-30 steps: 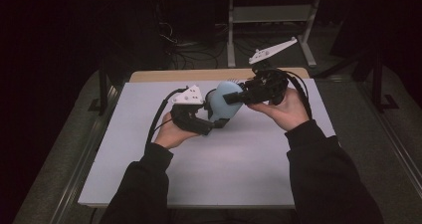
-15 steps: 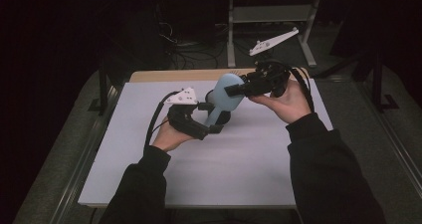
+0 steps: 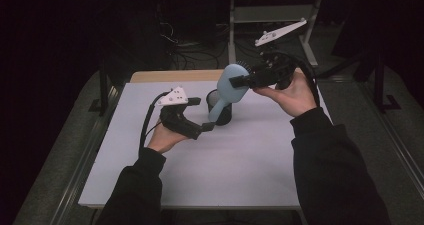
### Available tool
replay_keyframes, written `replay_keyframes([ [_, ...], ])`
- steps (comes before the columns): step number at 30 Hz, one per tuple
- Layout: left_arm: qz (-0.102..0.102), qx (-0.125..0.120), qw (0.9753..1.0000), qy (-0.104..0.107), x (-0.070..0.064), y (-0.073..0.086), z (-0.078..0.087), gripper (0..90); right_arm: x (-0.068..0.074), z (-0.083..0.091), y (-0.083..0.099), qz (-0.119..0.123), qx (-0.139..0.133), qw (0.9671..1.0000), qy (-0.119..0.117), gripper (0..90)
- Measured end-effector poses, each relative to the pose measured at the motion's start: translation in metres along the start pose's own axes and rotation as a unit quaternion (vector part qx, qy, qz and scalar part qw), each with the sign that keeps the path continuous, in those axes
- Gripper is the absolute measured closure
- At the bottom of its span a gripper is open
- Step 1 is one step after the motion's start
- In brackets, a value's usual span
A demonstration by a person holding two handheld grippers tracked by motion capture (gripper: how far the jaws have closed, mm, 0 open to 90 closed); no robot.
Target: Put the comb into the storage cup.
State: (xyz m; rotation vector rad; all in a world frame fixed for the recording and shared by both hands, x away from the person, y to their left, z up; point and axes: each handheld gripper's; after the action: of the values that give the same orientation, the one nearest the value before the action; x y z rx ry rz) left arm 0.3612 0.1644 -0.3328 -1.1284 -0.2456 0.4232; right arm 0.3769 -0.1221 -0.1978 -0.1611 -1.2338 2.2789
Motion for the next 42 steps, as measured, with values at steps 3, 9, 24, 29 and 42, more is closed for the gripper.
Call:
replay_keyframes([
  [3,-0.002,-0.008,0.9999,-0.008,0.001,0.003,0.005,0.0,-0.002,0.001,-0.002,-0.001,-0.003,1.0,0.003,55.3],
  [9,0.008,-0.02,0.9997,-0.015,0.007,0.011,0.015,0.0,-0.005,0.003,-0.007,-0.002,-0.003,0.9999,0.01,55.2],
  [24,0.029,-0.017,0.9991,-0.027,0.019,0.04,0.034,0.0,-0.012,0.006,-0.021,-0.004,-0.005,0.9998,0.018,55.2],
  [29,0.028,-0.017,0.999,-0.032,0.019,0.045,0.04,0.0,-0.014,0.005,-0.025,0.001,-0.002,0.9998,0.02,55.2],
  [42,0.036,-0.014,0.998,-0.049,0.024,0.064,0.055,0.0,-0.026,-0.003,-0.026,-0.001,0.003,0.9996,0.029,55.0],
])
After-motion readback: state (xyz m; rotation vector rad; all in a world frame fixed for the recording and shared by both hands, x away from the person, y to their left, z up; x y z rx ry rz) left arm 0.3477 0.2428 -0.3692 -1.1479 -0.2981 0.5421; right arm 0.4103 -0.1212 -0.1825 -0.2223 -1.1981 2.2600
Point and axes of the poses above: each handheld gripper's, and its own axes: z roughly backward along the jaws, y roughly out of its underside, x roughly to its left, and after that the axes turned 2 degrees about x, right-handed
